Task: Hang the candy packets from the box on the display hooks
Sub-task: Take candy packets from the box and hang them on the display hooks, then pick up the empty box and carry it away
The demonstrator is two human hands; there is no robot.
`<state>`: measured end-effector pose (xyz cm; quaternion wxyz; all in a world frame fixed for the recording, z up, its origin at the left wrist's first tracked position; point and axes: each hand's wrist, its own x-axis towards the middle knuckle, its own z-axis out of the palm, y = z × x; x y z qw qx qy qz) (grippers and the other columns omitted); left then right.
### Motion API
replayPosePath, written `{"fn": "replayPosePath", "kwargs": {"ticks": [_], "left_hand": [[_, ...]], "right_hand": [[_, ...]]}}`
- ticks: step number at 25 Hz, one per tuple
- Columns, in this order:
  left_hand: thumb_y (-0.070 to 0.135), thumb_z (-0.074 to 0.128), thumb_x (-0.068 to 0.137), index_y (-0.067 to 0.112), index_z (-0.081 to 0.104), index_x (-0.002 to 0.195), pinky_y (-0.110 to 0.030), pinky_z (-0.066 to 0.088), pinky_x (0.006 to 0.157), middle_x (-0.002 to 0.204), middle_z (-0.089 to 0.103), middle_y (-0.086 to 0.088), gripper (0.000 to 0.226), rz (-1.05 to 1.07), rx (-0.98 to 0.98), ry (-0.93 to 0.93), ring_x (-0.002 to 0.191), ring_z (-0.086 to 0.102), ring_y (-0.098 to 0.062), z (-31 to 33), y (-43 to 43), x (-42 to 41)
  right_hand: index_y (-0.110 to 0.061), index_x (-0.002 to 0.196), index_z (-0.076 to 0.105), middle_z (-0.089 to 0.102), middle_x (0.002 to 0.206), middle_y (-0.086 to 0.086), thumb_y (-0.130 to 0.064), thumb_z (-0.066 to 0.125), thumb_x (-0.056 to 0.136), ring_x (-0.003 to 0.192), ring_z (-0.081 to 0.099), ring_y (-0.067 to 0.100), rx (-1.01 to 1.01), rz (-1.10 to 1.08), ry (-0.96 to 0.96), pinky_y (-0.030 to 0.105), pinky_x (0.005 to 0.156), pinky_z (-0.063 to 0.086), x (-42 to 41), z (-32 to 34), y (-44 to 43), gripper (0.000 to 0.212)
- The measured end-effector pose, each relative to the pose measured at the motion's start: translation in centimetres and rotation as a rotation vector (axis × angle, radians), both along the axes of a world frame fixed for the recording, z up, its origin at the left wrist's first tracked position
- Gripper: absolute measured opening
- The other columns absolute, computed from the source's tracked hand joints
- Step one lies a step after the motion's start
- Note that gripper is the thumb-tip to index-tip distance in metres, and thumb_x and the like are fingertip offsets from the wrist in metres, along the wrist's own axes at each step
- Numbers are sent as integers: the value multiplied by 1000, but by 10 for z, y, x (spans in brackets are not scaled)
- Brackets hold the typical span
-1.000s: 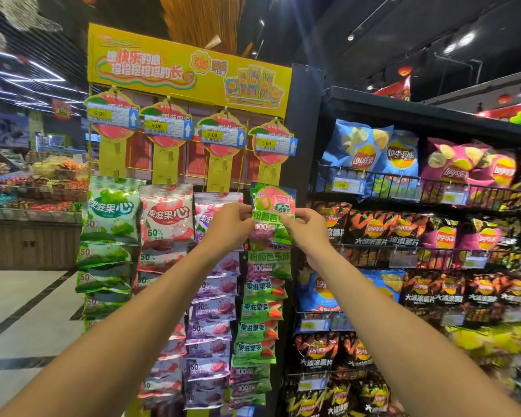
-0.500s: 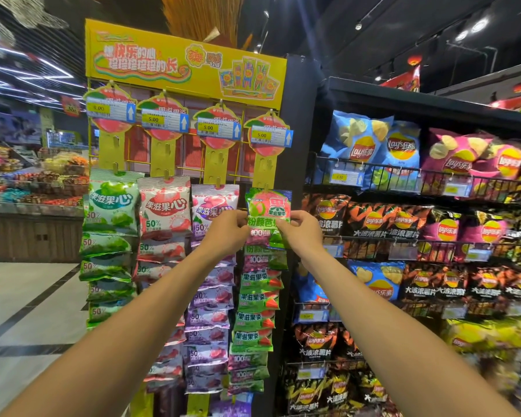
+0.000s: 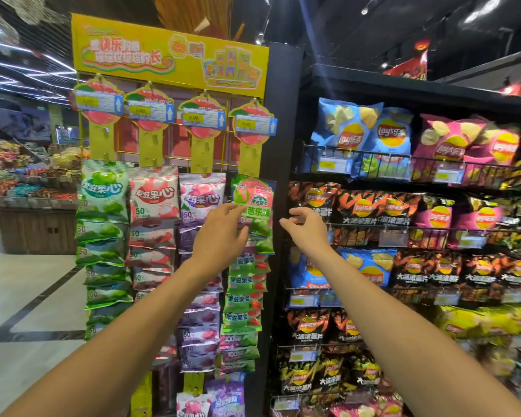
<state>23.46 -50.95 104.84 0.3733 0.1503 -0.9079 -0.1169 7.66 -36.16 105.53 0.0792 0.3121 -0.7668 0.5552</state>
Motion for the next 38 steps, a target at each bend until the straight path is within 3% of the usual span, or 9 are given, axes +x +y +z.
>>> {"fn": "replayPosePath", "kwargs": {"ticks": [6, 13, 17, 21, 26, 31, 34, 38], "left_hand": [[46, 58, 99, 23, 39, 159, -52, 30, 124, 167, 33, -11, 66, 33, -290, -65, 158, 20, -34, -35, 63, -46], [49, 63, 97, 24, 42, 157, -55, 33, 122, 168, 32, -11, 68, -182, -282, -190, 157, 23, -36, -101, 181, -126], [50, 58, 100, 25, 37, 160, -56, 29, 124, 170, 25, -7, 68, -331, -246, -273, 159, 17, -32, -152, 246, -169], [51, 50, 104, 27, 31, 162, -53, 21, 126, 172, 19, -5, 66, -491, -232, -392, 160, 10, -31, -215, 308, -214], [55, 48, 104, 27, 29, 162, -52, 22, 128, 173, 16, -4, 67, -677, -230, -534, 161, 9, -30, -302, 364, -260], [50, 49, 105, 26, 33, 161, -50, 11, 129, 173, 15, -5, 64, -840, -210, -730, 161, 5, -29, -409, 412, -283], [47, 51, 105, 26, 34, 160, -53, 19, 128, 173, 17, -5, 61, -900, -191, -819, 161, 8, -29, -475, 438, -278], [47, 48, 106, 29, 30, 161, -46, 18, 127, 174, 11, -1, 61, -959, -217, -1013, 161, 8, -27, -588, 481, -265]], "right_hand": [[-20, 136, 60, 56, 134, 3, -37, 70, 95, 122, 56, 22, 314, -141, 255, 42, 101, 50, -28, -32, 101, 45], [-24, 143, 54, 49, 144, 2, -38, 69, 96, 132, 50, 25, 515, -294, 206, 42, 103, 50, -70, -87, 257, 51], [-23, 145, 51, 45, 149, 1, -39, 67, 98, 138, 44, 24, 589, -418, 54, 42, 110, 45, -88, -131, 336, 52], [-20, 143, 53, 45, 146, 5, -41, 65, 99, 135, 45, 27, 650, -524, -98, 44, 107, 45, -101, -193, 410, 51], [-19, 138, 57, 50, 141, 7, -38, 66, 97, 129, 51, 26, 706, -663, -299, 42, 102, 47, -98, -278, 484, 46], [-22, 144, 54, 47, 150, 2, -31, 67, 98, 137, 47, 23, 744, -751, -464, 36, 112, 41, -84, -388, 550, 49], [-24, 145, 54, 46, 151, 0, -32, 65, 99, 136, 48, 22, 783, -740, -582, 35, 113, 42, -75, -458, 581, 48], [-19, 145, 54, 49, 146, 4, -28, 67, 95, 132, 50, 23, 908, -596, -694, 33, 110, 43, -71, -576, 626, 52]]}}
